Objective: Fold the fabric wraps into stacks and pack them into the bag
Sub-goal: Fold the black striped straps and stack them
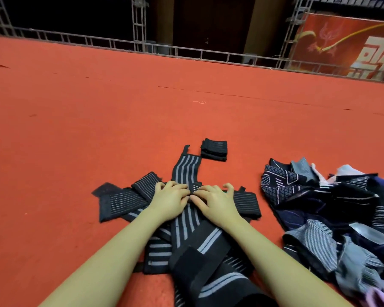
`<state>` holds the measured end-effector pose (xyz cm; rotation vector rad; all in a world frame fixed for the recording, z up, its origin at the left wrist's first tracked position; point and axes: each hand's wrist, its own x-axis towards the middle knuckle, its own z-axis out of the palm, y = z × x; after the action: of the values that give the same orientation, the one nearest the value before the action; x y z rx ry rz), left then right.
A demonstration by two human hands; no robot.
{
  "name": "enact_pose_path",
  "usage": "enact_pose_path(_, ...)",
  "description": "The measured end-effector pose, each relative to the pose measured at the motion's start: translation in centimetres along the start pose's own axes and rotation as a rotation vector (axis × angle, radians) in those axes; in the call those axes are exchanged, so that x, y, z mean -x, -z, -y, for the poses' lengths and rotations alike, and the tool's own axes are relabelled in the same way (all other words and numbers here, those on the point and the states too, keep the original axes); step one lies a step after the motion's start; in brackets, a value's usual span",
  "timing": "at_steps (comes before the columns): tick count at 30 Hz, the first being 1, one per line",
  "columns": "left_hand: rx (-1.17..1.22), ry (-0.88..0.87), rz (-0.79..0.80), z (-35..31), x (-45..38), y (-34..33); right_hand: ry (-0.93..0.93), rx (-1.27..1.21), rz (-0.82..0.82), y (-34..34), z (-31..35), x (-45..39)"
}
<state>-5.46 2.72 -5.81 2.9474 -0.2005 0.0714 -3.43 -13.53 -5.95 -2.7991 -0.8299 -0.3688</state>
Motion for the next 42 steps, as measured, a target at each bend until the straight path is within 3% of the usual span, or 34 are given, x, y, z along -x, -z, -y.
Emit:
enact_pose_path(3, 0.113, 0.046, -0.04, -0.2, -0.1, 0.1, -0.074, -0.111, 0.031, 0.9, -0.6, 0.4)
enact_pose_path(6, 0.212, 0.121, -0.116, -1.4, -0.3, 0.3, -0.195, 0.035, -0.081, 1.4, -2.7, 1.2)
enact_pose_path(11, 0.185, 0.19, -0.168, -3.7, -1.3, 0.2, -0.491, 0.296, -0.143, 1.8, -6.4, 3.6)
enact_pose_path(13, 0.116, 0.256, -0.206, -4.3, -1.3, -0.2, -0.544, 0.322, -0.17, 1.8, -7.2, 4.5)
enact_pose_path(15, 0.042, 0.296, -0.267, -4.6, -1.1, -0.5, -0.567, 0.313, -0.098, 1.8, -7.3, 5.0)
enact_pose_path(18, -0.042, 0.092, -0.281, -4.5, -1.1, -0.5, -0.621, 0.301, -0.05, 1.5, -6.9, 5.2)
enact_pose_path(21, -0.018, -0.13, -0.053, -4.7, -1.0, -0.2, -0.672, 0.189, -0.131, 1.3, -6.5, 5.3)
enact_pose_path(24, 0.026, -0.124, 0.186, -4.9, -0.5, 0.0, -0.622, 0.142, -0.136, 1.8, -6.3, 5.1)
enact_pose_path(30, 0.095, -0.168, 0.24, -6.4, -0.6, 0.2, -0.584, 0.056, -0.391, 4.5, -8.1, 4.6)
enact_pose_path(33, 0.081, -0.171, 0.302, -6.7, -0.9, -0.3, -0.562, 0.067, -0.422, 5.0, -8.7, 4.3)
enact_pose_path(36, 0.07, -0.178, 0.294, -6.4, -1.0, -0.6, -0.466, 0.013, -0.454, 4.2, -7.9, 4.0)
enact_pose_path(42, 0.025, -0.192, 0.107, -4.4, -0.1, 0.5, -0.267, 0.05, -0.553, 2.6, -4.5, 2.5)
